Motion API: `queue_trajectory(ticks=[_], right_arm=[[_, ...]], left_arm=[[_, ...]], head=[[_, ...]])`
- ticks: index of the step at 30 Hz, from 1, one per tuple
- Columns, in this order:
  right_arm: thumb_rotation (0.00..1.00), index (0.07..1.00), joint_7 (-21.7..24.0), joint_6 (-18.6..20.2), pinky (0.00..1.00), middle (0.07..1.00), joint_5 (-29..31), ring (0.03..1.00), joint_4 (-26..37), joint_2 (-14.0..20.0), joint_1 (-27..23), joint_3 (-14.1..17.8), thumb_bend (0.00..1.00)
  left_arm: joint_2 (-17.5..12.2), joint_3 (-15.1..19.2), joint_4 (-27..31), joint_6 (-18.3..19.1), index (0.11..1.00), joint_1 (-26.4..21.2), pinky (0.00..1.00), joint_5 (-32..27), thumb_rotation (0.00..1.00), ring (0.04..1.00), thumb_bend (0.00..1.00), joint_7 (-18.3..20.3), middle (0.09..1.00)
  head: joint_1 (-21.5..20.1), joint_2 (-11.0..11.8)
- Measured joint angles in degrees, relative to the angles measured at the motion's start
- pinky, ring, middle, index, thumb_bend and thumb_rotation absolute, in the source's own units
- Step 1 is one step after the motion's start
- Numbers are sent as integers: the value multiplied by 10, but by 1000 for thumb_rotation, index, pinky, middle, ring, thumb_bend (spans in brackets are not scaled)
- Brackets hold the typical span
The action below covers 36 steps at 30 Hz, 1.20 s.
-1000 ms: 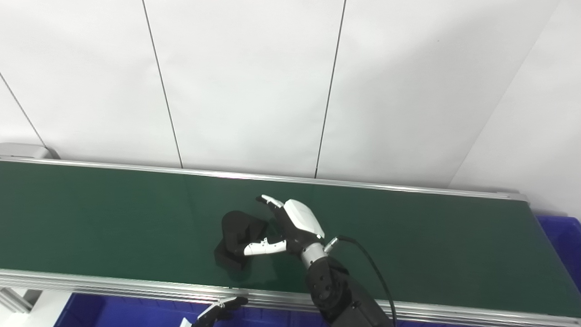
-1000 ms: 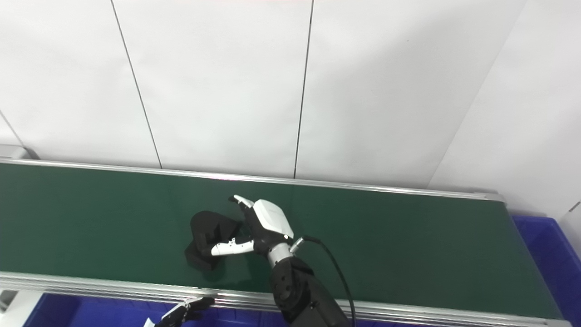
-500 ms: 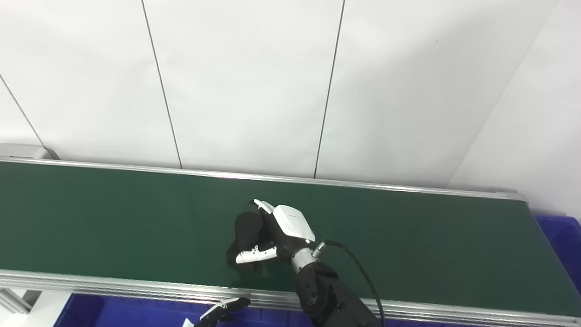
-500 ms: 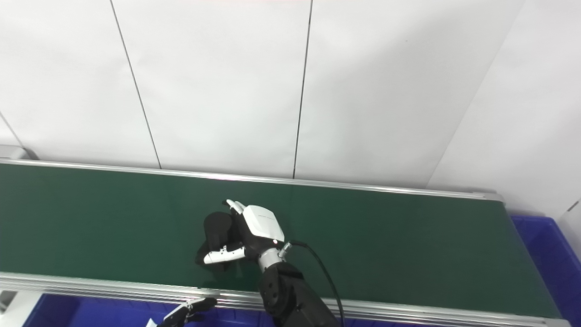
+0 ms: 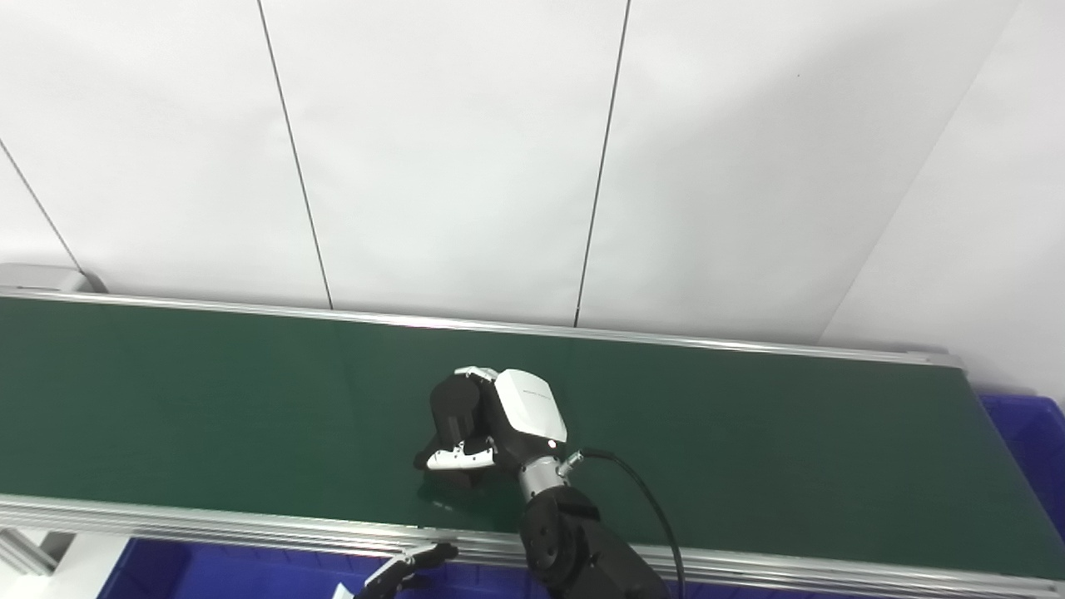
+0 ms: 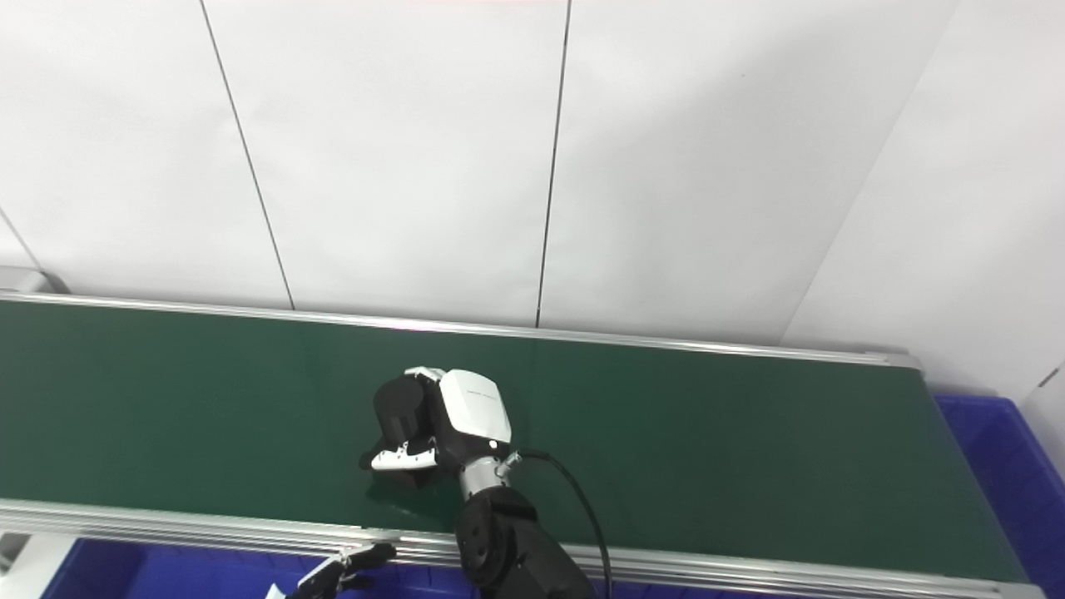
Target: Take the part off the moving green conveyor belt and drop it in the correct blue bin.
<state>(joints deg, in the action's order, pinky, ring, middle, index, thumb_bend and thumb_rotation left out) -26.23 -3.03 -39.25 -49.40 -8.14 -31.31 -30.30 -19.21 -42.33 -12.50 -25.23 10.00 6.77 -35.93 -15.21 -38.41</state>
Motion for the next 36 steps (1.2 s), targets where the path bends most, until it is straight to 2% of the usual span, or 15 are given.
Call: queue_trajectory(ticks=[11, 18, 20, 22, 24, 26, 27, 28, 30, 32, 36], right_arm=[[130, 495, -48, -25, 727, 740, -1, 748, 3, 7, 10, 1, 494], [124, 494, -58, -29, 682, 719, -2, 719, 84, 30, 72, 11, 497], [125, 494, -55, -29, 674, 720, -1, 722, 124, 39, 96, 16, 497], [124, 493, -47, -27, 652, 713, -2, 710, 182, 50, 124, 23, 498], [122, 493, -36, -22, 634, 704, -4, 696, 241, 58, 151, 30, 498], [123, 493, -25, -19, 627, 701, -6, 685, 300, 67, 178, 36, 498], [123, 493, -14, -17, 619, 700, -6, 681, 331, 71, 193, 39, 498], [123, 493, -8, -16, 608, 697, -7, 676, 355, 74, 207, 41, 499], [123, 493, 12, -9, 585, 692, -7, 668, 414, 82, 247, 46, 500], [123, 493, 35, -5, 581, 685, -6, 661, 466, 92, 284, 51, 500], [125, 493, 84, 2, 559, 666, -7, 642, 552, 125, 353, 56, 500]], left_arm=[[0, 4, 1, 0, 736, 0, 751, -1, 353, 789, 817, 2, 800], [0, 6, 2, 0, 739, 0, 753, -4, 379, 790, 813, 1, 803], [-1, 7, 2, 0, 739, 0, 753, -4, 385, 790, 813, 1, 803], [-2, 8, 7, 0, 737, 1, 757, -5, 376, 789, 811, 2, 801], [-3, 12, 19, 0, 738, 4, 760, -6, 366, 789, 806, 4, 800], [-3, 17, 25, 0, 741, 4, 763, -6, 376, 791, 802, 11, 802], [-3, 20, 28, 0, 741, 5, 763, -7, 371, 791, 800, 12, 802], [-3, 23, 32, 0, 740, 7, 764, -7, 368, 792, 801, 15, 802], [-3, 30, 43, 0, 737, 13, 766, -11, 361, 793, 805, 25, 800], [-2, 35, 50, 0, 734, 18, 756, -13, 355, 793, 802, 35, 799], [1, 50, 64, 0, 729, 26, 749, -13, 339, 790, 808, 57, 793]], head=[[-4, -9], [-9, -18], [-9, -19], [-17, -34], [-17, -35], [-21, -47], [-21, -47], [-18, -61], [-18, -61], [-13, -72], [-12, -83]])
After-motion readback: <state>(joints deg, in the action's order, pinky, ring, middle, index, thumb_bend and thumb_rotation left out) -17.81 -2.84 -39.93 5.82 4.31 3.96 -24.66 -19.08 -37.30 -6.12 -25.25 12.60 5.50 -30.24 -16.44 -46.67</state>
